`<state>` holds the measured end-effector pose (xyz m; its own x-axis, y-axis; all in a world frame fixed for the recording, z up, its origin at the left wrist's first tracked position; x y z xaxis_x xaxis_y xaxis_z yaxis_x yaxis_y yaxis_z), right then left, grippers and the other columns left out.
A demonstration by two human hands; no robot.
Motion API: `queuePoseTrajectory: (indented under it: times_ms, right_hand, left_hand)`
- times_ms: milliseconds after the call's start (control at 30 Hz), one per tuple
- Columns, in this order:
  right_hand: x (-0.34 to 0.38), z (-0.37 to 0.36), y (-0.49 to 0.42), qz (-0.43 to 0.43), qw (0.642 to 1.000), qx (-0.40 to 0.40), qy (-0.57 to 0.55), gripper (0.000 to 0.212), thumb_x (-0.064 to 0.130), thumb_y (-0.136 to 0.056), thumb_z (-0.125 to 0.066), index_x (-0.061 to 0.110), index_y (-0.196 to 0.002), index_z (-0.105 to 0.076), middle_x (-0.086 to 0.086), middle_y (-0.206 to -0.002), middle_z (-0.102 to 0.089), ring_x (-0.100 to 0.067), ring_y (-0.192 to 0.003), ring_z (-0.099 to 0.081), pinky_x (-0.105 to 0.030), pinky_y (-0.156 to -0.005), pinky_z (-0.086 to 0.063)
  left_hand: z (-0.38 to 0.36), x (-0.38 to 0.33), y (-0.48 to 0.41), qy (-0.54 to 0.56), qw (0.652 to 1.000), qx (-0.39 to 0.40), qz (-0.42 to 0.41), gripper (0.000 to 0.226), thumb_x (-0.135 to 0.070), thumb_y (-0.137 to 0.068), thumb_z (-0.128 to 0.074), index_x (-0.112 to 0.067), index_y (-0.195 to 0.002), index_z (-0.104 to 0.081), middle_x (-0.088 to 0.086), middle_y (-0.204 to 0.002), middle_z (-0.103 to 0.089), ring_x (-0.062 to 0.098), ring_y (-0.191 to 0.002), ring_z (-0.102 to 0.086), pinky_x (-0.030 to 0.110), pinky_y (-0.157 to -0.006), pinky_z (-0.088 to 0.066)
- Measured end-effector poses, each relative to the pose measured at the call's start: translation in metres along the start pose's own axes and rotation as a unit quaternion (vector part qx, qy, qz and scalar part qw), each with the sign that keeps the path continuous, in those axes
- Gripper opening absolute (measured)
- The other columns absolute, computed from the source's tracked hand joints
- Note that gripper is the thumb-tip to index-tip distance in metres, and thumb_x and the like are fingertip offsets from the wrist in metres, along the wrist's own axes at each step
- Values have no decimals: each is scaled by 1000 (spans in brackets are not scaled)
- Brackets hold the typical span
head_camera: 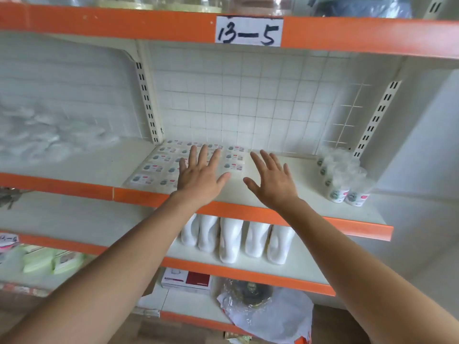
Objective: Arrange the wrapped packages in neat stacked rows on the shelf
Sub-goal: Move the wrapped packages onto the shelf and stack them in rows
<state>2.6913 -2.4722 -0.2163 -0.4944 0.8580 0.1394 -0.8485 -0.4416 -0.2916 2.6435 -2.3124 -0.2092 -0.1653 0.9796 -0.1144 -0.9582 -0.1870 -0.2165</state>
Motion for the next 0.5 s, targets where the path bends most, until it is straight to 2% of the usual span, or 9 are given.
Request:
queuePoseTrajectory:
  times_ms: [267, 500]
  right_hand:
    - [192, -37, -31, 49, 998, 18, -31, 70, 55, -96, -41, 31, -154, -9, 0, -162, -9, -22, -149, -6, -51, -119, -12]
    - [304, -77, -72, 91, 992, 48, -71, 67, 51, -95, -46, 29, -152, -19, -4, -159, -20, -23, -146, -17, -49, -116, -23]
  left_hand:
    - [44, 189, 43, -27, 998, -15, 47, 70, -59, -96, -28, -27, -154, -4, 3, -162, 2, 29, -148, 7, 51, -118, -9]
    - [49, 310, 46, 3, 996, -6, 92, 65, -51, -97, -36, -23, -152, -17, 7, -161, -5, 29, -148, 1, 49, -118, -14]
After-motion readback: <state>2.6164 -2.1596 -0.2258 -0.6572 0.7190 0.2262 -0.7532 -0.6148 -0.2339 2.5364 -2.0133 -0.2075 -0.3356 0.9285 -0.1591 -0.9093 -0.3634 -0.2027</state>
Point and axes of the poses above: each hand's wrist, its own y-axis away from the middle knuckle, its own z-axis out of the back of the hand, x = y × z, the point moved 10 cm from there along -y, towards the middle knuckle
